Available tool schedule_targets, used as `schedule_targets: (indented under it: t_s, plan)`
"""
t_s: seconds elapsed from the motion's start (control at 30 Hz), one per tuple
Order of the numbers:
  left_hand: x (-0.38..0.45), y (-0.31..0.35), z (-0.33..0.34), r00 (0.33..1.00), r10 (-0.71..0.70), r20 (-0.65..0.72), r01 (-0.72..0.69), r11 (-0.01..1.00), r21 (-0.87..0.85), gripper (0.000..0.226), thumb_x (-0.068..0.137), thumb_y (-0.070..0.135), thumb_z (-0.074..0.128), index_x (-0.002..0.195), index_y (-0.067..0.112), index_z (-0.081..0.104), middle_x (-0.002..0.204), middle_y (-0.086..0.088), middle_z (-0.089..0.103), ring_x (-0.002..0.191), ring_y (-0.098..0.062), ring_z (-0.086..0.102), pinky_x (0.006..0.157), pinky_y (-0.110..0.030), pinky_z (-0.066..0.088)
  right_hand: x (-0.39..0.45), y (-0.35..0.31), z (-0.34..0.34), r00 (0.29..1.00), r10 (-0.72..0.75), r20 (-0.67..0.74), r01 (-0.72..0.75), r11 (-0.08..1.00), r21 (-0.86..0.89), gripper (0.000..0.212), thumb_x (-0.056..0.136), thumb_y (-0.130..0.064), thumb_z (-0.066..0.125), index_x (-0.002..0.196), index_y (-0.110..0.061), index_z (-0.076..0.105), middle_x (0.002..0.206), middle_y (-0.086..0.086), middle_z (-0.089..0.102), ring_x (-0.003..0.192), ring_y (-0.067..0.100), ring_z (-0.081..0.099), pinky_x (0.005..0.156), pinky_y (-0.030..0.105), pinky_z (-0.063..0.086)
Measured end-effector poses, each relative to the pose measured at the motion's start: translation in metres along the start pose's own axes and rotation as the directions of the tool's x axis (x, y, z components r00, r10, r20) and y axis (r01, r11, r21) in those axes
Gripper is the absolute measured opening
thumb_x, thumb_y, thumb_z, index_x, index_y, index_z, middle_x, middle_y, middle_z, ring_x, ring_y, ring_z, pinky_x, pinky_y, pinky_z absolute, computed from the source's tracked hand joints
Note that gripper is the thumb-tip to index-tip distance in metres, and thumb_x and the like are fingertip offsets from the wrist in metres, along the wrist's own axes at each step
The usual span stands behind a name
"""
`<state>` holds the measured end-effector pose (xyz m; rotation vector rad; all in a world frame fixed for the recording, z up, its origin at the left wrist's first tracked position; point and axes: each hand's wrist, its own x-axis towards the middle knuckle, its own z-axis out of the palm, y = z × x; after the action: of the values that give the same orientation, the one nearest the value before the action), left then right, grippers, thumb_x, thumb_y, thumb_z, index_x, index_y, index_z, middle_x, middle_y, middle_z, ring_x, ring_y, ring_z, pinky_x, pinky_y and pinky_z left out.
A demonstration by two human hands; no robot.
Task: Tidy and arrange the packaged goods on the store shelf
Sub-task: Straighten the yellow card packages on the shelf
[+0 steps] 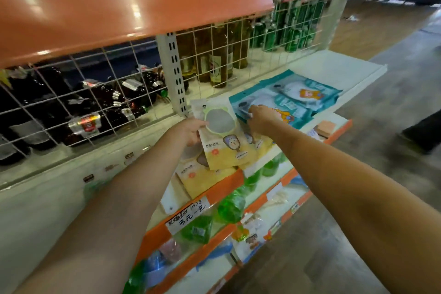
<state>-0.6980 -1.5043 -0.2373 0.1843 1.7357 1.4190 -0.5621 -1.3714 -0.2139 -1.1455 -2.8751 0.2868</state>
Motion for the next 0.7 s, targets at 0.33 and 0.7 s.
schedule_targets:
  t_s: [0.33,0.7]
  plan:
    - [-0.002,-0.009,0.04,0.97,-0.056,-0.235,0.018,0.987,-0.161,0.036,0.098,0.002,0.045,0.134,-0.006,0.045,0.054,-0.013,0.065,0.076,-0.029,0.063,0.053,-0.031,0.055,0.034,0.028,-0.012,0.967,-0.255,0.006,0.255,0.965,-0.056,0.036,0.099,-0.025,0.038,0.13,-0.009,0.047,0.132,0.015,0.054,0.118,0.03,0.053,0.097,0.039,0.042]
    - [-0.005,-0.007,0.058,0.896,0.032,-0.442,0.058,0.98,0.188,0.039,0.089,0.004,0.061,0.124,-0.008,0.049,0.101,-0.02,0.057,0.104,-0.032,0.058,0.088,-0.038,0.049,0.047,0.039,-0.007,0.922,-0.385,0.032,0.386,0.921,-0.058,0.038,0.102,-0.028,0.034,0.134,-0.009,0.043,0.136,0.015,0.049,0.124,0.032,0.048,0.099,0.044,0.043]
